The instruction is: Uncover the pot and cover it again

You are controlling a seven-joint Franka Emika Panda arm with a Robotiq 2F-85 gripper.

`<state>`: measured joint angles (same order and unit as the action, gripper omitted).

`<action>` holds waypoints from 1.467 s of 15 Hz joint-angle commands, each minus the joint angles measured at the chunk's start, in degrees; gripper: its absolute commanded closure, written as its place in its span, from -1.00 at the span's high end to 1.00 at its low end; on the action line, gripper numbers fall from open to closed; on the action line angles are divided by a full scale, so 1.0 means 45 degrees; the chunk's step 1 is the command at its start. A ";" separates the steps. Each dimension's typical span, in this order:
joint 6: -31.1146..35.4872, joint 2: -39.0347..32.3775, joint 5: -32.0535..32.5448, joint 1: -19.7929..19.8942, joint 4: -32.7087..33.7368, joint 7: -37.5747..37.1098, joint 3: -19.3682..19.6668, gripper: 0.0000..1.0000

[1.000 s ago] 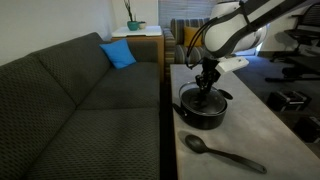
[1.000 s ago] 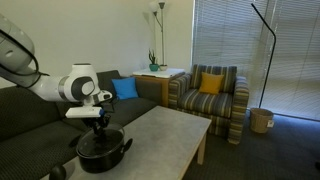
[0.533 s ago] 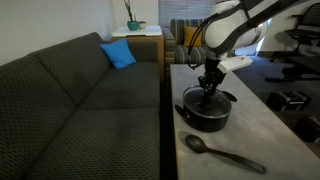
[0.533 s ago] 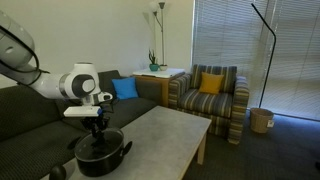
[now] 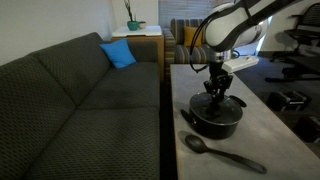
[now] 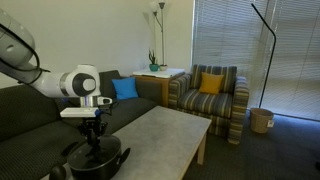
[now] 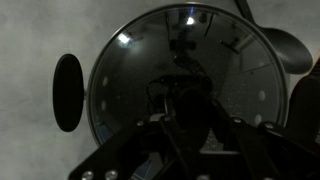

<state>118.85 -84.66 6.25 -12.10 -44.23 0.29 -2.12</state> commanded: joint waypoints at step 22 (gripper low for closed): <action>0.2310 0.4121 0.0606 -0.1450 -0.5369 -0.3449 0.0383 1.00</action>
<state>125.10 -73.29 7.80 -17.91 -57.17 -13.20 -1.51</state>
